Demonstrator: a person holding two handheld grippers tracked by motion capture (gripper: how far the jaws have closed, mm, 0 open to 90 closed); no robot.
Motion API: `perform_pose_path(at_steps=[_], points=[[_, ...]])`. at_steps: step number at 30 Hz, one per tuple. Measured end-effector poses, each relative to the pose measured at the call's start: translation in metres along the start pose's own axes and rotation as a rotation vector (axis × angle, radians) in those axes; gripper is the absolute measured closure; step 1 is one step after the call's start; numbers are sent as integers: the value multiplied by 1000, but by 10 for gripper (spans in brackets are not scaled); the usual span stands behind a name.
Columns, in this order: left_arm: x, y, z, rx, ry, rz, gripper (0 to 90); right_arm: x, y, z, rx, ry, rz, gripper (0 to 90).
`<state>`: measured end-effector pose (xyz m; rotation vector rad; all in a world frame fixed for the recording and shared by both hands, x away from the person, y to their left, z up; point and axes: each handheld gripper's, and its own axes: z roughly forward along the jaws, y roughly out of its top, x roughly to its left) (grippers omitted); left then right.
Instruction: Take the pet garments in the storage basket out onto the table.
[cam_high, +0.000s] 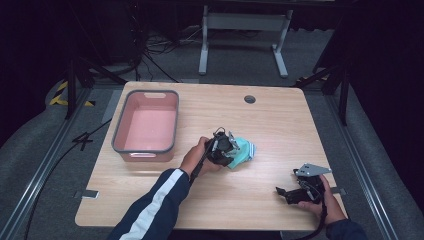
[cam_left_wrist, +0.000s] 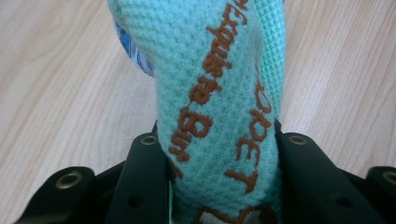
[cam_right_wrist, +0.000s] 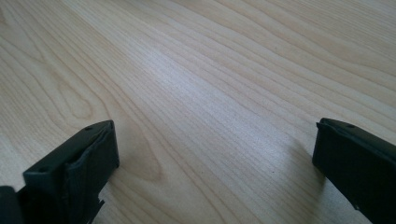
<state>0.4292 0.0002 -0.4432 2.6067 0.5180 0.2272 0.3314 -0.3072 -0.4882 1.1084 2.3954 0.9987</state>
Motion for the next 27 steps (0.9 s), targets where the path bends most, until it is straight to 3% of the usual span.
perform_pose_path(at_steps=[3,13,16,18,22,27], points=[[-3,-2,6,7,17,14,626,0,0,0,-1,0,1,6],[-3,-2,1,10,-16,17,391,0,0,0,0,1,1,6],[-5,-2,-5,-13,-34,23,250,0,0,0,-1,0,1,6],[-5,-3,-11,-40,-48,11,242,0,0,0,0,0,1,6],[-2,-2,-25,-78,-34,19,208,0,0,0,0,0,1,6],[-1,-3,-36,-73,-21,42,214,0,0,0,-1,0,1,6]])
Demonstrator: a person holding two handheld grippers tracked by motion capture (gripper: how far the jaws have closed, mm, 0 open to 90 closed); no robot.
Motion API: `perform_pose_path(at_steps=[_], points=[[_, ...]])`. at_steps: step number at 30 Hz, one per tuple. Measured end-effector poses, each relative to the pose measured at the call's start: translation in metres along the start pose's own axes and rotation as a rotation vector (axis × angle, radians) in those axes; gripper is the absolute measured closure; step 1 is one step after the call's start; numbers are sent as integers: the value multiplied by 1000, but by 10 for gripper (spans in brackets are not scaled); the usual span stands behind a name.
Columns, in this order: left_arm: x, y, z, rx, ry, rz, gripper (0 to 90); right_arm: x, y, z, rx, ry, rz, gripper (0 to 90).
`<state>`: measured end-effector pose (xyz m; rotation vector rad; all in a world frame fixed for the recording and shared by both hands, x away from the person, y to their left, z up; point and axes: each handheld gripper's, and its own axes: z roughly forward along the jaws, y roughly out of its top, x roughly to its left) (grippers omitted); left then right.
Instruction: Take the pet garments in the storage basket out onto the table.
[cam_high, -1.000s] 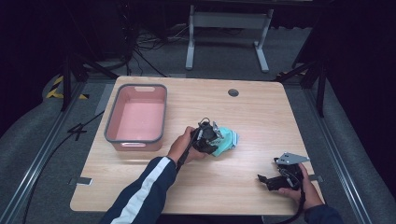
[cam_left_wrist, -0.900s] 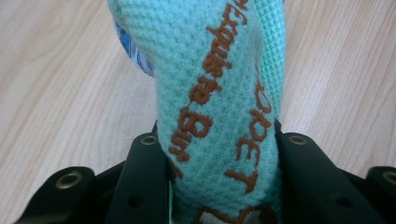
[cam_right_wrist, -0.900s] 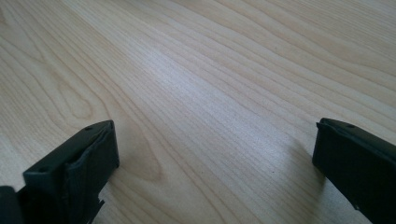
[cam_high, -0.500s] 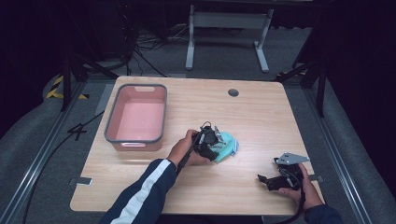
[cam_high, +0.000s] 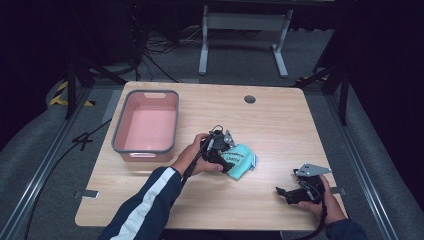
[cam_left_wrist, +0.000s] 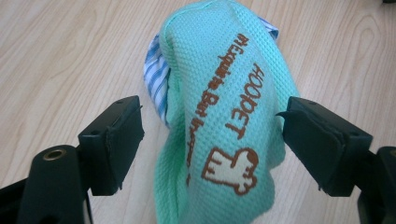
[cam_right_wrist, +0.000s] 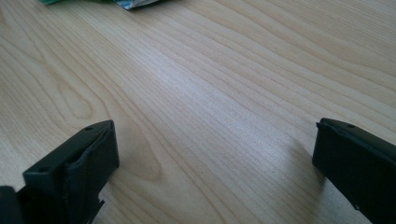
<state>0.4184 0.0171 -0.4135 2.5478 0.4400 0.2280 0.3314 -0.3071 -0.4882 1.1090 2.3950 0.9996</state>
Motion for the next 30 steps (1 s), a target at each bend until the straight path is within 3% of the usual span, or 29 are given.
perform_pose_path(at_steps=[6,10,16,30], points=[[-3,0,-16,-17,6,29,234,0,0,0,0,0,0,6],[-7,-1,-25,-17,29,24,258,0,0,0,0,0,0,6],[-12,-6,-35,-21,33,48,240,0,0,0,0,0,0,6],[-22,-21,-51,-27,15,92,218,0,0,0,0,0,0,6]])
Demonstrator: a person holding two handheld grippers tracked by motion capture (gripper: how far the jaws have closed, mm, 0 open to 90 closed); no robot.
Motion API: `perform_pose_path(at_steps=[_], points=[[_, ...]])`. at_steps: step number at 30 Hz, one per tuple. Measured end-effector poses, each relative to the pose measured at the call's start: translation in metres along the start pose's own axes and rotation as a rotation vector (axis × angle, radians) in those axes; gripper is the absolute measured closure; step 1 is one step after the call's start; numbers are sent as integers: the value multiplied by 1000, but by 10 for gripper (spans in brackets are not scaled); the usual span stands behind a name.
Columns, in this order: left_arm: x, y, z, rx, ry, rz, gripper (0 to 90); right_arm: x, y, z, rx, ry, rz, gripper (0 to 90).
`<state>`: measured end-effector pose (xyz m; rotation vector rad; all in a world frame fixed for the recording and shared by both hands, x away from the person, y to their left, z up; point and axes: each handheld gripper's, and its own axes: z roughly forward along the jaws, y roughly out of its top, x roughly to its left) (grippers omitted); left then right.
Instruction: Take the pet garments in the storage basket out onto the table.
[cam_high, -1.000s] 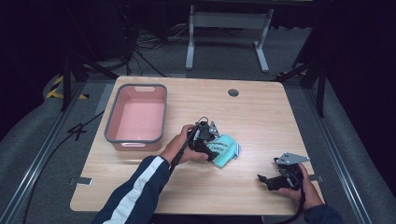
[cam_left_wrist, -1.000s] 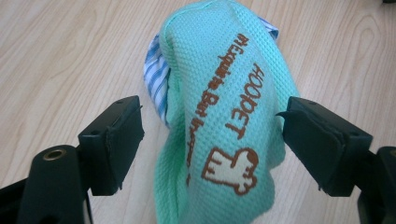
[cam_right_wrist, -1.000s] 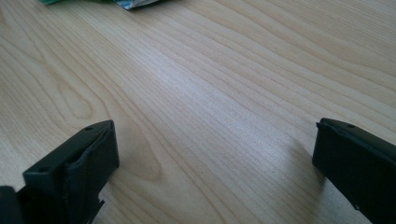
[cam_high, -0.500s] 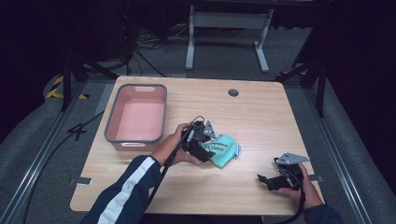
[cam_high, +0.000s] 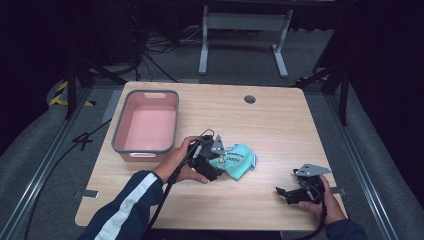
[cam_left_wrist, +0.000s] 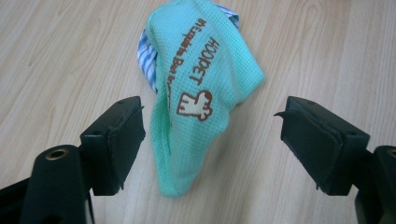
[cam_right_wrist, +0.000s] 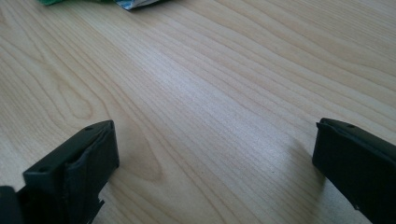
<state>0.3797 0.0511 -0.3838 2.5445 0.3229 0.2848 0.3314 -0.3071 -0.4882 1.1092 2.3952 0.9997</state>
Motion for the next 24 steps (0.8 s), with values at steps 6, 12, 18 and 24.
perform_pose_path(at_steps=[6,12,18,24], points=[[-3,-12,-9,-4,-8,11,212,0,0,0,0,0,0,6],[-9,-23,-17,10,-2,46,190,0,0,0,0,0,0,6],[-11,-32,-22,19,14,51,206,0,0,0,0,-1,0,6],[-13,-47,-28,30,35,71,222,0,0,0,0,-2,1,6]])
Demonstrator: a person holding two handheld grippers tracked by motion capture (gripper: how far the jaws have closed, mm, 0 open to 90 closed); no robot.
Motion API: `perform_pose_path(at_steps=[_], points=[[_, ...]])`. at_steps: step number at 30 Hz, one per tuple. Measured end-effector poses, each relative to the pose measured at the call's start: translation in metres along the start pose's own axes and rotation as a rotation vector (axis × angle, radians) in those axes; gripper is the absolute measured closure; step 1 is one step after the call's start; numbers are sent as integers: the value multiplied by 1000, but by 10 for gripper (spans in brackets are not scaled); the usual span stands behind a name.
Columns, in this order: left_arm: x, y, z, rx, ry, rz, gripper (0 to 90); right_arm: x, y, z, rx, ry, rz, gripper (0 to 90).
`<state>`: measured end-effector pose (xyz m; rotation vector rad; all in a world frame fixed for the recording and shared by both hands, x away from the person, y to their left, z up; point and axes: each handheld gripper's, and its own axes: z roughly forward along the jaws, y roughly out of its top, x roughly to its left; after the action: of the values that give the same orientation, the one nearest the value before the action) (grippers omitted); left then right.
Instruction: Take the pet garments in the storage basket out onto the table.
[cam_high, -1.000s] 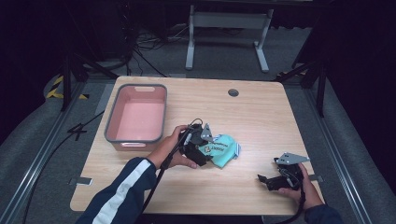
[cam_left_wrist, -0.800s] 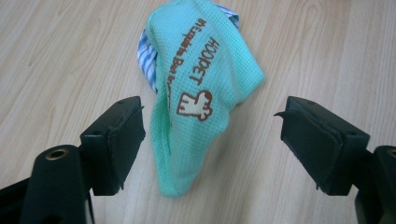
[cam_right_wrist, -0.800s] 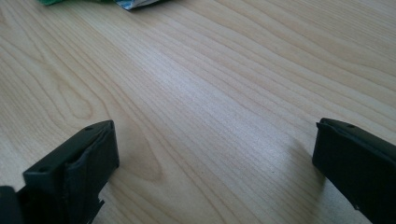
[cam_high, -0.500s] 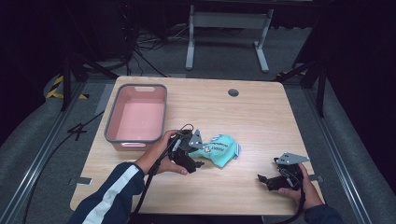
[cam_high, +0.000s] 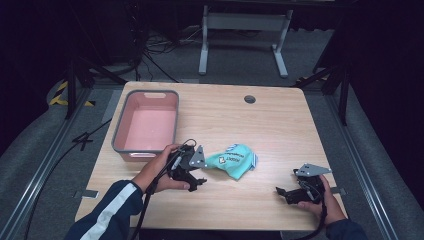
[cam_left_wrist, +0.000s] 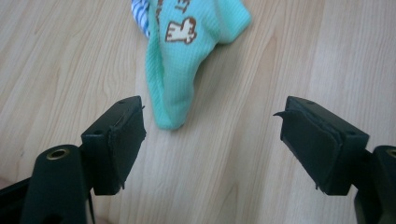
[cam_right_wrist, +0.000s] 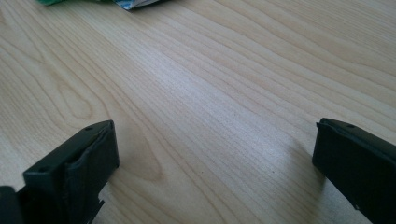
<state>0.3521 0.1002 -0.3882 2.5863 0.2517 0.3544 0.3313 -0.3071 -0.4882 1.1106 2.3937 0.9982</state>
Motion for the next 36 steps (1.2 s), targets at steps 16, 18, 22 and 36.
perform_pose_path(at_steps=[16,18,22,36], points=[[-8,-46,-9,50,9,-20,222,0,0,0,-1,-1,1,6],[-9,-52,-10,53,16,-30,222,0,0,0,-1,-1,1,6],[-12,-66,-15,65,26,-40,221,0,0,0,0,-2,2,6],[-10,-108,-24,67,58,-130,220,0,0,0,0,-2,3,6]])
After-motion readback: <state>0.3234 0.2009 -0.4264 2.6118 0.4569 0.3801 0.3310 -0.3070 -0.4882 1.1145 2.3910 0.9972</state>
